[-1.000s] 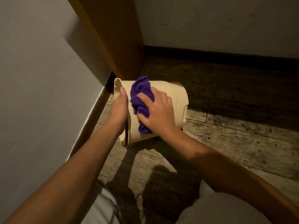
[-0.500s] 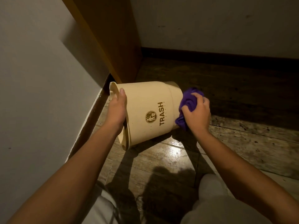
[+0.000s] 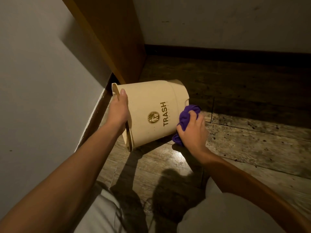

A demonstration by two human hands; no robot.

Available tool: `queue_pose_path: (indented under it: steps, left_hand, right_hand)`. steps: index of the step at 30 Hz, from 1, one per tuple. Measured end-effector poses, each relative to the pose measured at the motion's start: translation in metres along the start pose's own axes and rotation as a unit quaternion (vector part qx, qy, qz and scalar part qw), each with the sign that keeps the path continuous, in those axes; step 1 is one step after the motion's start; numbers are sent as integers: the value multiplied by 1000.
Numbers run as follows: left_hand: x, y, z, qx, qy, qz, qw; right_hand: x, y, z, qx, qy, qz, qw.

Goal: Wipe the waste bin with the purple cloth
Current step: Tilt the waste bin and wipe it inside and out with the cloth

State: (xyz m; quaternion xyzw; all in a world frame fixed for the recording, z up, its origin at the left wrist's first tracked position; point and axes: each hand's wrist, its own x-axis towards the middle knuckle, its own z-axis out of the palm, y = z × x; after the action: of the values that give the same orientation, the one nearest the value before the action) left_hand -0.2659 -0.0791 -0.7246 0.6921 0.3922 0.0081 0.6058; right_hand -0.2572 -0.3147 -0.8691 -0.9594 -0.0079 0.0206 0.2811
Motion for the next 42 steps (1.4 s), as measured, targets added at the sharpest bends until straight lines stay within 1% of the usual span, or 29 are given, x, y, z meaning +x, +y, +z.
queue_pose_path:
  steps: [3, 6, 9, 12, 14, 15, 16, 18, 20, 21, 24, 25, 27, 29, 31, 34, 36, 39, 42]
  left_hand:
    - [2, 0, -1, -22, 20, -20, 999]
    - [2, 1, -5, -23, 29, -35, 999]
    - [6, 1, -9, -28, 25, -32, 999]
    - [3, 0, -12, -33, 33, -28, 999]
    - [6, 1, -14, -34, 31, -27, 999]
    - [8, 0, -15, -34, 29, -27, 999]
    - [10, -1, -16, -27, 27, -22, 999]
    - [14, -2, -19, -10, 13, 6, 1000]
    - [13, -2, -22, -38, -22, 32, 999]
    - [12, -3, -24, -51, -45, 41, 997]
    - [2, -7, -19, -63, -116, 44, 990]
    - [-1, -10, -15, -81, -123, 36, 988]
    - [-4, -13, -9, -121, -108, 24, 986]
    - [-6, -10, -5, -150, -87, 18, 985]
    - [-6, -7, -4, -178, -83, 6, 980]
    - [-7, -4, 0, -211, -86, -18, 973]
    - [-9, -4, 1, -237, -82, -33, 968]
    - [-10, -8, 0, -257, -76, -52, 962]
    - [-8, -9, 1, -249, -79, -51, 964]
  right_hand:
    - [-17, -4, 3, -12, -1, -53, 999]
    - [-34, -5, 9, 5, -44, -88, 995]
    - [-33, 5, 12, 11, -80, -75, 994]
    - [-37, 19, 20, 54, -169, -42, 983]
    - [-39, 21, 24, 54, -236, -32, 970]
    - [-38, 20, 24, 57, -243, -23, 968]
    - [-35, 17, 21, 72, -226, 1, 971]
    - [-22, 12, 8, 132, -160, 72, 975]
    - [-4, 9, -11, 198, -89, 110, 970]
    - [6, 5, -22, 244, -61, 118, 961]
    - [33, -21, -56, 380, 10, 102, 919]
    - [41, -33, -67, 406, 24, 88, 909]
    - [52, -58, -82, 437, 27, 46, 898]
    - [55, -86, -86, 421, 4, -26, 907]
    - [53, -113, -83, 357, -25, -115, 927]
    - [46, -147, -69, 302, -34, -211, 929]
    - [33, -164, -52, 267, -35, -247, 931]
    - [13, -170, -21, 169, -10, -285, 944]
    - [29, -148, -6, 114, 5, -277, 954]
